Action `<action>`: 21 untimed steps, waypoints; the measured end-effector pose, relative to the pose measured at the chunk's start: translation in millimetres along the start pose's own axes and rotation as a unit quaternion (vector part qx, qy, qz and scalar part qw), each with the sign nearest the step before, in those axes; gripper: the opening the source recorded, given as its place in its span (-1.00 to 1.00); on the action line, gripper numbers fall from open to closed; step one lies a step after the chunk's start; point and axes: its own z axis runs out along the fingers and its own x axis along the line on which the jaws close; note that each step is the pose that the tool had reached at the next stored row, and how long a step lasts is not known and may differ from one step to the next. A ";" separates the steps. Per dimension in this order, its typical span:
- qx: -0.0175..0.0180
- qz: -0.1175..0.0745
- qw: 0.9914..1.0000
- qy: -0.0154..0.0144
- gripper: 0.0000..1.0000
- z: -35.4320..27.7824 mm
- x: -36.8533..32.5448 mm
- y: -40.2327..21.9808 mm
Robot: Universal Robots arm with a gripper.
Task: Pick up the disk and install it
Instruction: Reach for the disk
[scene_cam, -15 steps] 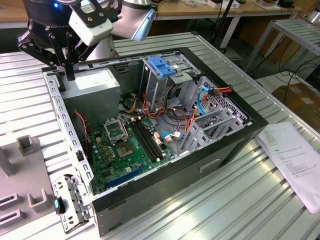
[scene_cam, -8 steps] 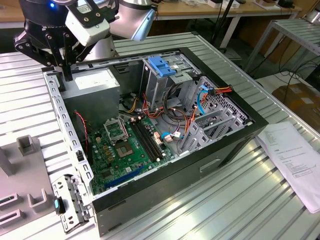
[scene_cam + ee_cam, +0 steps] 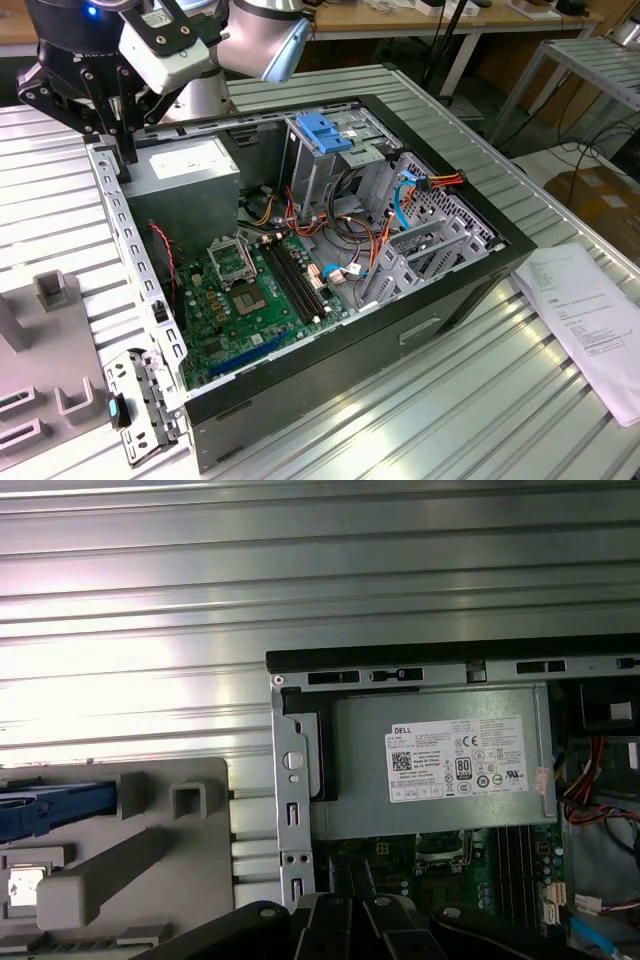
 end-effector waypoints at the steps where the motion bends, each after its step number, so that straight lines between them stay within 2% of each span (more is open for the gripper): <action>1: 0.000 0.000 1.000 0.000 -0.79 0.0 0.8 0.0; 21: 0.000 0.000 1.000 0.000 -0.79 -0.3 14.5 -1.1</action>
